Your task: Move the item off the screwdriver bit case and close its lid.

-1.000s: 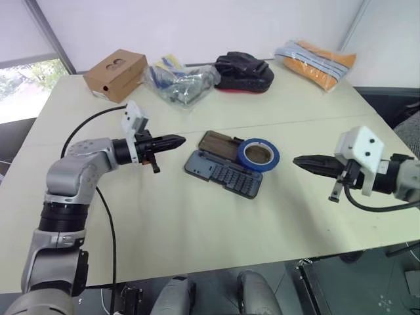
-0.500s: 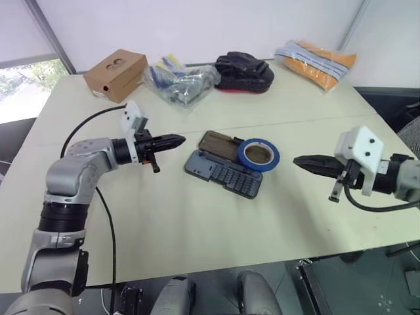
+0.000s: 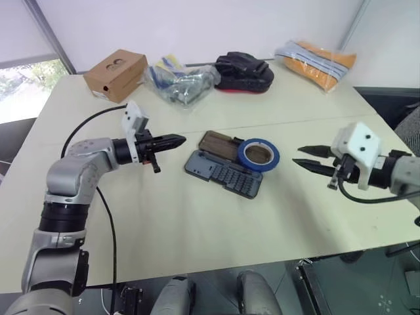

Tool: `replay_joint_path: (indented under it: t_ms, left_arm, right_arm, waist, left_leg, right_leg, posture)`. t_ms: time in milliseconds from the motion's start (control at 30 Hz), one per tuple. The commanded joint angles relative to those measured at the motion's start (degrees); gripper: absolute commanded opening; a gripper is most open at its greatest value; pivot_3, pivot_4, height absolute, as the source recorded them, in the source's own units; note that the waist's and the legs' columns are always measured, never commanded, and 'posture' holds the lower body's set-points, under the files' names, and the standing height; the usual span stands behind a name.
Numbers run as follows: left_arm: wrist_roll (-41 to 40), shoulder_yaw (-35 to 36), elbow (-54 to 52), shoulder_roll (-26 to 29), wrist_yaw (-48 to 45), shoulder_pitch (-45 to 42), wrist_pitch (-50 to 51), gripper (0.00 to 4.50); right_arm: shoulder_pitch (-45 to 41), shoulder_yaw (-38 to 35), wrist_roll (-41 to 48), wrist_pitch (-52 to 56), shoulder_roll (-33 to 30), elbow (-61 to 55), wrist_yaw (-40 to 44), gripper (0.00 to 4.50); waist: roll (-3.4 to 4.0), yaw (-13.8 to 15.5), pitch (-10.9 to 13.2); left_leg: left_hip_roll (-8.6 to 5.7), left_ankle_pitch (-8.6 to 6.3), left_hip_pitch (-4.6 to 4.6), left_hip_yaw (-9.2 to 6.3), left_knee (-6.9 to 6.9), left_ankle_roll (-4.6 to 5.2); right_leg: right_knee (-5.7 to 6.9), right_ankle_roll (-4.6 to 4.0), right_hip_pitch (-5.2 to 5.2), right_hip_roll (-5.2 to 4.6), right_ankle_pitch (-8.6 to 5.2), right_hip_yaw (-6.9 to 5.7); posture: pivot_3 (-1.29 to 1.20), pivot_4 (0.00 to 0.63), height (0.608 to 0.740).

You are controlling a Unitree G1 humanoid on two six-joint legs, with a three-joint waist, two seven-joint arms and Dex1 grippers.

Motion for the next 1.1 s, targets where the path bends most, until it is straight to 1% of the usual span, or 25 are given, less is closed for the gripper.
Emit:
replay_joint_path:
  t_ms: [33, 67, 100, 267, 400, 500, 733, 933, 1100]
  left_arm:
    - [-0.3, -0.1, -1.9, -0.4, 0.2, -0.3, -0.1, 0.00]
    - [-0.2, -0.3, -1.9, -0.7, 0.3, -0.2, -0.3, 0.00]
    - [-0.1, -0.4, -2.0, -0.9, 0.5, -0.1, -0.4, 0.00]
    - [0.1, -0.8, -2.7, -2.3, 2.0, 1.2, -0.7, 0.00]
    - [0.1, -0.8, -3.8, -2.7, 3.0, 2.7, -0.8, 0.00]
    - [-0.2, -0.3, -4.6, -2.8, 3.9, 3.4, -0.5, 0.00]
    - [-0.5, -0.2, -5.9, -2.7, 4.9, 4.7, -0.3, 0.00]
    - [-0.5, -0.1, -6.1, -2.6, 5.3, 4.6, -0.2, 0.00]
    - [-0.6, -0.2, -6.5, -2.5, 5.5, 5.0, -0.1, 0.00]
  right_arm:
    - [-4.3, 4.5, -6.6, -6.5, 2.6, 6.2, -2.8, 3.44]
    - [-5.2, 6.3, -8.6, -8.7, 3.0, 8.2, -2.9, 3.90]
    - [-5.9, 7.9, -10.6, -10.9, 3.3, 10.1, -3.0, 4.48]
    - [-7.8, 15.1, -22.0, -24.1, 3.0, 18.2, -3.4, 4.48]
    - [-8.8, 16.9, -26.2, -30.8, 5.4, 21.5, -5.7, 4.48]
    - [-9.6, 17.9, -28.9, -33.2, 7.7, 23.0, -7.4, 4.48]
    - [-10.3, 20.4, -34.6, -38.9, 10.6, 27.0, -9.8, 4.48]
    - [-10.6, 21.1, -36.3, -40.7, 11.2, 29.7, -8.8, 4.48]
    - [-10.3, 20.9, -36.4, -40.8, 11.5, 29.9, -8.8, 4.48]
  waist:
    - [0.00, -0.1, 0.0]
    - [0.01, -0.1, 0.0]
    - [0.00, -0.1, 0.0]
    - [0.01, -0.1, 0.0]
    - [0.01, -0.2, 0.0]
    - [0.01, -0.2, 0.0]
    - [0.01, -0.1, 0.0]
    - [0.01, -0.3, 0.0]
    - [0.01, -0.3, 0.0]
  left_leg:
    - [0.00, 0.00, 0.00, 0.02, 0.00, -0.01]
    - [0.00, 0.01, -0.01, 0.06, 0.00, -0.01]
    - [0.00, 0.01, -0.01, 0.07, -0.01, -0.02]
    - [-0.01, 0.01, -0.04, 0.12, -0.01, -0.02]
    - [-0.01, 0.02, -0.04, 0.13, -0.01, -0.04]
    - [0.00, 0.02, -0.04, 0.12, -0.02, -0.05]
    - [-0.01, 0.03, -0.04, 0.11, -0.01, -0.05]
    - [-0.01, 0.03, -0.03, 0.13, -0.01, -0.05]
    - [-0.01, 0.03, -0.03, 0.12, -0.01, -0.05]
  right_leg:
    - [0.00, 0.00, 0.00, 0.00, 0.00, 0.00]
    - [0.01, 0.00, -0.04, 0.00, 0.00, 0.01]
    - [0.03, 0.00, -0.06, 0.00, 0.00, 0.02]
    - [0.02, 0.00, -0.11, 0.00, 0.00, 0.03]
    - [0.03, 0.00, -0.13, 0.00, 0.00, 0.04]
    - [0.04, 0.00, -0.13, 0.00, 0.00, 0.05]
    - [0.04, 0.00, -0.13, 0.00, 0.00, 0.07]
    - [0.05, 0.00, -0.13, 0.00, 0.00, 0.07]
    - [0.05, 0.00, -0.13, 0.00, 0.00, 0.07]
  posture:
    - [0.00, 0.150, 0.740]
    - [0.00, 0.150, 0.740]
    - [0.00, 0.150, 0.740]
    - [0.00, 0.150, 0.740]
    - [0.00, 0.150, 0.740]
    - [0.00, 0.150, 0.740]
    - [0.00, 0.150, 0.740]
    - [0.00, 0.150, 0.740]
    - [0.00, 0.150, 0.740]
